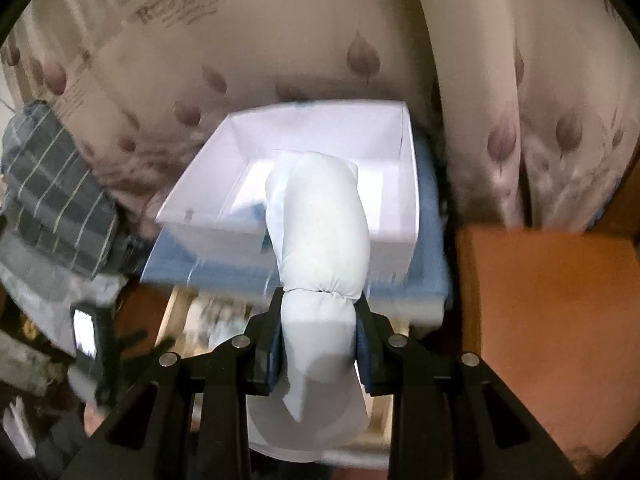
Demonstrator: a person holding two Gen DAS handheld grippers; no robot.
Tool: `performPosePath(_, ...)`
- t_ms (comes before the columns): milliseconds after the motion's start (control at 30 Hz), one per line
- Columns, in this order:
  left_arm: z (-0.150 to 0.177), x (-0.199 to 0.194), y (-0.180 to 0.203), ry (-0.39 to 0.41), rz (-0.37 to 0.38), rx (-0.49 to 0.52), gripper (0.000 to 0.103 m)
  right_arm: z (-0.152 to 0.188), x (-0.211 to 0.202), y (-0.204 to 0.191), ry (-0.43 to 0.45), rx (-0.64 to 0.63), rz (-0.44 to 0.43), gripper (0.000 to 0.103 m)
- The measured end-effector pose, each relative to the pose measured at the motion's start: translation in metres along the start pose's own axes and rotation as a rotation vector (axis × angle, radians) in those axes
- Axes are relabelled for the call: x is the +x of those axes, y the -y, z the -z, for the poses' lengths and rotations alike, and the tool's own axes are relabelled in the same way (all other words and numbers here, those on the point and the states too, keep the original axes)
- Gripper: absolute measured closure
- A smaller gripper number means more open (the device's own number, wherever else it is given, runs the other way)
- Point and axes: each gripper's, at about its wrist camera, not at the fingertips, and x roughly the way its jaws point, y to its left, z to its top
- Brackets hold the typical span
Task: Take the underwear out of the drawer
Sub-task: 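Carry the white roll with the right tool into the box and release, then return the right tool to the drawer and grasp the hexagon-print roll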
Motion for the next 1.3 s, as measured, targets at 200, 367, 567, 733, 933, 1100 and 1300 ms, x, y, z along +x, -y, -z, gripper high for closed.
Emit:
performPosePath(200,0.0,0.006,-0.018,-0.002,0.002,-0.014,0.042,-0.067,0.05,-0.001,-0.011,-0.028,0.131,0.076)
performPosePath(367,-0.004,0.011,-0.024,-0.006,0.002,0.002,0.042,-0.104,0.098,0.009,-0.063,-0.012,0.18,0.075)
performPosePath(567,-0.012,0.013,-0.018,0.005,-0.003,0.073,0.042,-0.118,0.16,0.018,-0.151,-0.001,0.207,0.073)
performPosePath(733,-0.016,0.017,-0.007,0.008,-0.018,0.131,0.042,-0.11,0.191,0.017,-0.209,-0.005,0.199,0.068)
performPosePath(933,-0.017,0.024,0.003,-0.021,-0.013,0.141,0.042,-0.106,0.183,0.01,-0.183,-0.006,0.203,0.062)
performPosePath(1100,-0.018,0.015,0.001,-0.014,-0.009,0.119,0.042,-0.087,0.13,0.002,-0.157,-0.03,0.111,0.061)
performPosePath(1300,-0.015,0.002,-0.002,-0.016,-0.025,0.091,0.042,-0.019,0.069,-0.01,-0.138,-0.079,0.042,0.053)
